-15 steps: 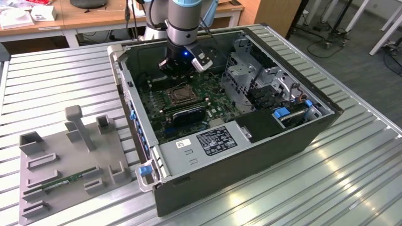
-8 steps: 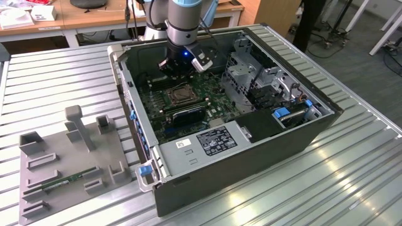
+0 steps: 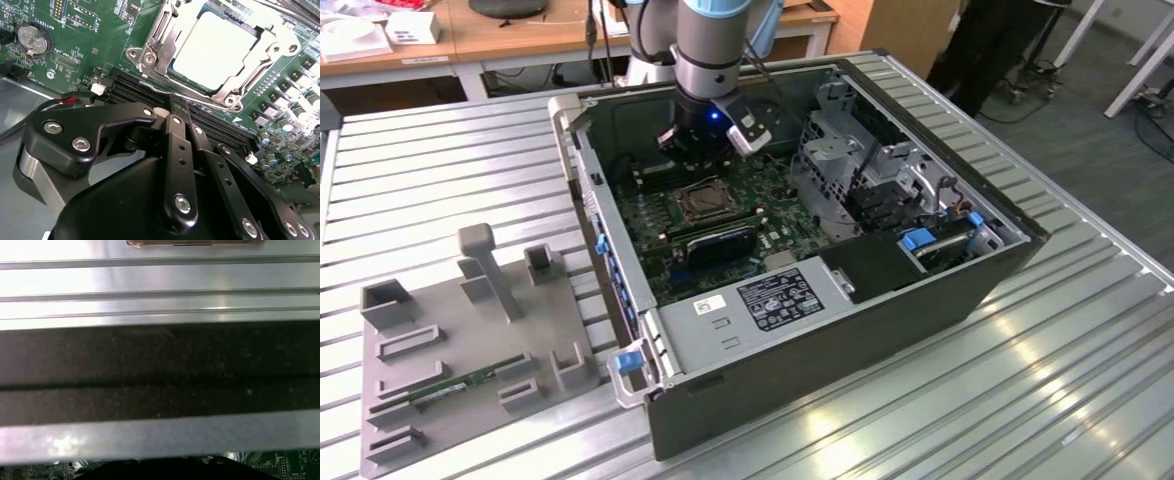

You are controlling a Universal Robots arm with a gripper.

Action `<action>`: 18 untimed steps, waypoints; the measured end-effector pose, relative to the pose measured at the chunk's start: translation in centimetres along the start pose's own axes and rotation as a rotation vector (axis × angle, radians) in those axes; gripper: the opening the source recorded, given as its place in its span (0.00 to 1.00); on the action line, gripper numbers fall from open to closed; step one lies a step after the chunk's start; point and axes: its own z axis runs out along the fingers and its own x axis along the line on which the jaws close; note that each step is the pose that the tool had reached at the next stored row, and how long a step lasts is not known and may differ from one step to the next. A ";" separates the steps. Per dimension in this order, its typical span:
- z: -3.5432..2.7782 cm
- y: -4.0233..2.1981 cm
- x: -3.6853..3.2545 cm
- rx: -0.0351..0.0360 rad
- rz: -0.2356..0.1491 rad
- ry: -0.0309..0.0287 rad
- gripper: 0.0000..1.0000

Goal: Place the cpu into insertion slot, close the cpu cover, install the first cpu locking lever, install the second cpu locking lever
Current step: 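Install the first cpu locking lever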

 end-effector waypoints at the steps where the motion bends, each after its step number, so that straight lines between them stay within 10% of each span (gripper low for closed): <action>1: 0.09 -0.03 0.00 -0.0003 0.000 -0.0002 0.11; 18: 0.16 -0.43 -0.05 -0.0004 0.000 -0.0002 0.11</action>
